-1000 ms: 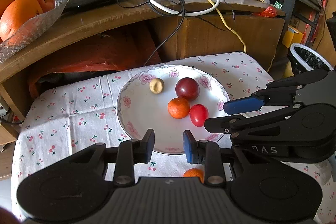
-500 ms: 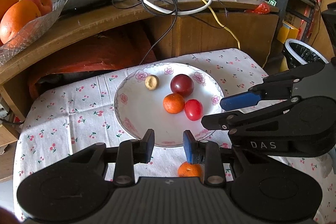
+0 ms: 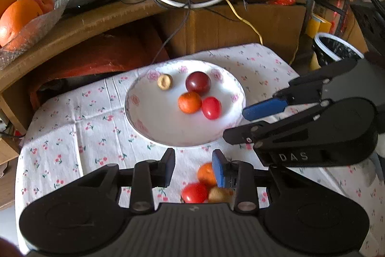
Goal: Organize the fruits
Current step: 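Move both open grippers back to the remaining fruit cluster, then grasp a tangerine with the left gripper while the right gripper grasps the small yellow-green fruit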
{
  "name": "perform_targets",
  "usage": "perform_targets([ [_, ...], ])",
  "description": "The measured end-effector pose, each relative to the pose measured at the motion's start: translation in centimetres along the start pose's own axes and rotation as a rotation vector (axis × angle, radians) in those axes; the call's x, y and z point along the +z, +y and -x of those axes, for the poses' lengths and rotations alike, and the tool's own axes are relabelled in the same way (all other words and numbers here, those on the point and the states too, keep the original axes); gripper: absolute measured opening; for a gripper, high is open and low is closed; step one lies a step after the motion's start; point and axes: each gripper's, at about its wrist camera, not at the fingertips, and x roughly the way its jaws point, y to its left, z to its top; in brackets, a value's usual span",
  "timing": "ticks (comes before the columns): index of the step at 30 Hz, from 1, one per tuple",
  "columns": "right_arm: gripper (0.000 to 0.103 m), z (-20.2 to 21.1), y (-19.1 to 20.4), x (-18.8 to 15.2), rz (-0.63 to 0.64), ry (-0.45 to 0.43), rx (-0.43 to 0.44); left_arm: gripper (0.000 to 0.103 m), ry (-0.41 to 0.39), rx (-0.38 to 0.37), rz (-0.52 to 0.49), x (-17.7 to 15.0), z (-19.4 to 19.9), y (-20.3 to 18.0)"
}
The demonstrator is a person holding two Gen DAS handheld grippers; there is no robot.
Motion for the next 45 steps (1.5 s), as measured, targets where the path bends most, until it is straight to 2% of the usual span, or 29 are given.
perform_targets([
  [11, 0.034, 0.2, 0.0, -1.0, -0.003, 0.039, 0.030, 0.042, 0.084, -0.051, -0.081, -3.3, 0.7, -0.8],
  [15, 0.034, 0.0, 0.4, -1.3, 0.002, 0.063, 0.050, 0.042, 0.118, -0.046, -0.102, -4.1, -0.1, -1.1],
  [26, 0.039, -0.4, 1.7, -2.0, 0.055, 0.116, 0.112, 0.040, 0.144, -0.051, -0.050, -4.6, -1.5, -0.8],
  [37, 0.039, -1.4, 3.1, -2.3, 0.069, 0.161, 0.180, 0.040, 0.141, -0.017, -0.057, -4.8, -0.2, 0.7],
  [45, 0.038, -2.9, 3.8, -2.3, 0.058, 0.169, 0.160, 0.040, 0.148, -0.003, -0.046, -5.4, -0.1, 1.4],
])
